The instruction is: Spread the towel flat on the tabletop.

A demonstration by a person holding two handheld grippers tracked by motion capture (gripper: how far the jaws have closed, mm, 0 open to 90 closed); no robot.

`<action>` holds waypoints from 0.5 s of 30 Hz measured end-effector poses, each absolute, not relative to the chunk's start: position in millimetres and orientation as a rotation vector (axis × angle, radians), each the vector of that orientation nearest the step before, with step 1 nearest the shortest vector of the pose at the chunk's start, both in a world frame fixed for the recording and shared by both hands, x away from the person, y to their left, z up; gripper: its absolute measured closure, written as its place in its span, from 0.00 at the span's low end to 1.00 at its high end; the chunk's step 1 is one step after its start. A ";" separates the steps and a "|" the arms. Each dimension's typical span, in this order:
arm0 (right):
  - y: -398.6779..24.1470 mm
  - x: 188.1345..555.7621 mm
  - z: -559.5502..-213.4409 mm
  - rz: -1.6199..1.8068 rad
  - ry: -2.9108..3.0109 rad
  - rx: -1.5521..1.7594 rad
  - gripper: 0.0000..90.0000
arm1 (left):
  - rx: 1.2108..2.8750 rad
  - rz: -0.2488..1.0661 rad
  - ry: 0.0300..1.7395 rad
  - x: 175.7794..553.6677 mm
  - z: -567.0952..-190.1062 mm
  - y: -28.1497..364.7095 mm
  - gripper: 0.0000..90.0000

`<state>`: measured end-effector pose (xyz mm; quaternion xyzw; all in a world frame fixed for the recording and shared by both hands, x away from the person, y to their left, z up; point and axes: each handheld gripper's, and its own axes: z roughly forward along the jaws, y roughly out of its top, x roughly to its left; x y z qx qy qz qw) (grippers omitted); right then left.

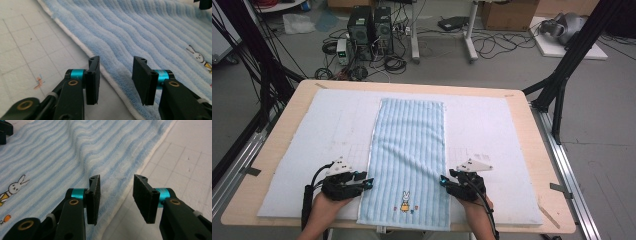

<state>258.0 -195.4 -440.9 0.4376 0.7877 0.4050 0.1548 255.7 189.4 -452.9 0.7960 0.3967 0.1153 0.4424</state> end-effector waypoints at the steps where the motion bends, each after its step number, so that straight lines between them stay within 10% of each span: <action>1: -195.3 258.5 -441.3 1.161 2.256 1.256 0.63 | 1.985 0.313 0.983 253.3 -452.6 188.0 0.75; 4: -196.7 259.3 -442.3 1.158 2.252 1.265 0.62 | 2.017 0.332 0.952 247.9 -451.6 187.3 0.97; 11: -203.2 256.2 -440.2 1.168 2.235 1.279 0.62 | 2.045 0.259 0.938 233.3 -448.2 205.2 0.98; 13: -204.5 257.4 -439.5 1.175 2.231 1.288 0.62 | 2.020 0.248 0.936 233.5 -448.8 208.3 0.92; 15: -203.4 260.1 -440.1 1.185 2.229 1.305 0.63 | 1.983 0.247 0.985 238.5 -448.8 209.5 0.65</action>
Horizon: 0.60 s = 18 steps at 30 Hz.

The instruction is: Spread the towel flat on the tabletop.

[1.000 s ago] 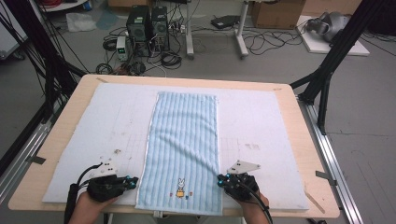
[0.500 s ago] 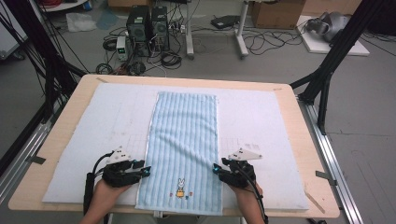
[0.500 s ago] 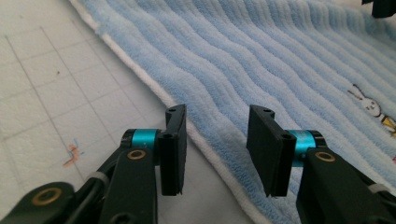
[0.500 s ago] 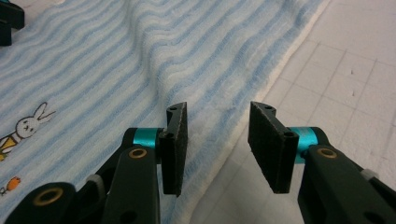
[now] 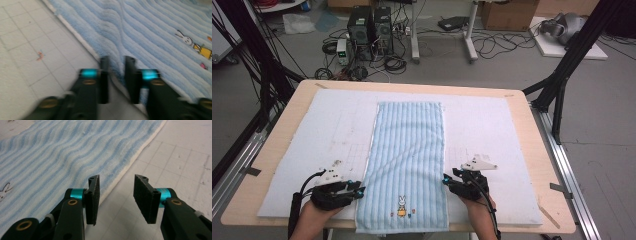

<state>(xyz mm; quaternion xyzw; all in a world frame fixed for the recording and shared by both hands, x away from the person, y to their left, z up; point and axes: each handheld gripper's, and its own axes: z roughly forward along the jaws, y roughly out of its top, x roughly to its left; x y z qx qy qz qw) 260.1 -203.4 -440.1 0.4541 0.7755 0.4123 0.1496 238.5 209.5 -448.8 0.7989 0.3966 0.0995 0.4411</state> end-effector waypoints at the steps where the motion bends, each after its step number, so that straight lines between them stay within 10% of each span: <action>1: -201.7 260.9 -440.6 1.180 2.236 1.305 0.66 | 1.959 0.241 0.993 240.9 -448.1 210.5 0.62; 8: -184.0 256.5 -444.8 1.073 2.378 1.199 0.96 | 1.863 0.277 1.043 255.4 -442.3 216.1 0.60; 15: -193.1 241.6 -438.7 0.997 2.442 1.161 0.97 | 1.826 0.264 1.059 268.4 -439.5 220.3 0.59; 18: -201.6 244.4 -439.8 1.091 2.411 1.213 0.82 | 1.823 0.247 1.068 279.4 -439.6 216.9 0.58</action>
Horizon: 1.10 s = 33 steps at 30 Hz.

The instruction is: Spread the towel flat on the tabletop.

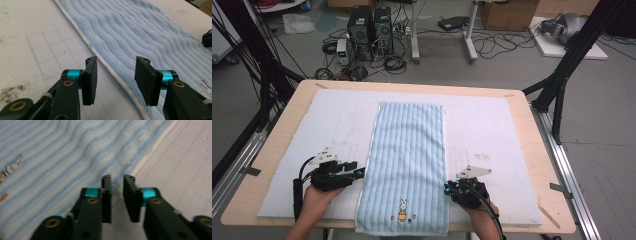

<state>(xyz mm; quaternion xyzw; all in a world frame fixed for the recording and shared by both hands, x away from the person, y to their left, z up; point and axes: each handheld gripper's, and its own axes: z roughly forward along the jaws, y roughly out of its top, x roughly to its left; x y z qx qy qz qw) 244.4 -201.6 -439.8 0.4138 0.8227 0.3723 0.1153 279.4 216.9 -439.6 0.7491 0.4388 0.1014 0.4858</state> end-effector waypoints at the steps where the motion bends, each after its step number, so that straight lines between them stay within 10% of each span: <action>1: -203.5 246.9 -438.9 1.113 2.392 1.231 0.79 | 1.825 0.245 1.071 283.6 -439.9 215.0 0.58; 11: -215.1 274.9 -433.6 1.170 2.236 1.299 0.71 | 1.906 0.236 1.093 320.8 -451.6 187.7 0.65; 16: -212.4 286.7 -436.0 1.171 2.257 1.301 0.71 | 1.959 0.342 1.064 316.5 -451.3 187.7 0.97; 21: -206.3 295.3 -435.7 1.153 2.290 1.266 0.71 | 1.995 0.316 1.077 309.4 -446.8 197.7 0.99; 24: -207.1 302.1 -434.8 1.157 2.287 1.264 0.71 | 1.983 0.292 1.076 306.8 -446.2 204.8 0.97; 27: -208.3 311.2 -433.8 1.167 2.267 1.294 0.70 | 1.928 0.292 1.093 313.0 -446.1 209.9 0.66; 33: -197.4 327.8 -438.1 1.172 2.294 1.317 0.78 | 1.836 0.306 1.110 325.8 -443.1 218.1 0.57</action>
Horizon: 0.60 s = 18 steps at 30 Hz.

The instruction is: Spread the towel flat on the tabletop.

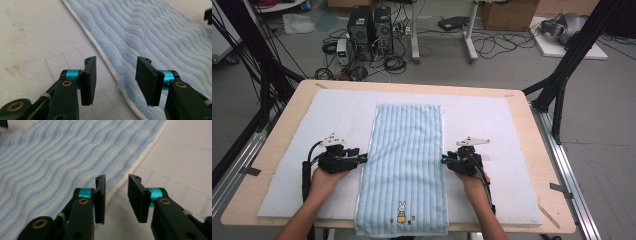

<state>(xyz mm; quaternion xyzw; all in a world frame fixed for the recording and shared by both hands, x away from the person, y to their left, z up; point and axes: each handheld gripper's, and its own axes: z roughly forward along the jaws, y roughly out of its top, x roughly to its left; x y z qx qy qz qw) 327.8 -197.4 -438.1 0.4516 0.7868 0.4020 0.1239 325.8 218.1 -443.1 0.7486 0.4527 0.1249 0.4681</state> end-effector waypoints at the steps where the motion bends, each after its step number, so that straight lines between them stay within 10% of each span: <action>1: -192.4 327.8 -440.0 1.138 2.325 1.294 0.80 | 1.838 0.308 1.113 327.0 -442.8 219.0 0.57; 10: -182.5 316.3 -438.3 0.929 2.409 1.136 0.97 | 1.835 0.310 1.115 328.3 -443.6 220.4 0.56; 18: -202.5 314.0 -433.7 1.112 2.288 1.222 0.70 | 1.884 0.291 1.080 333.0 -450.3 208.9 0.59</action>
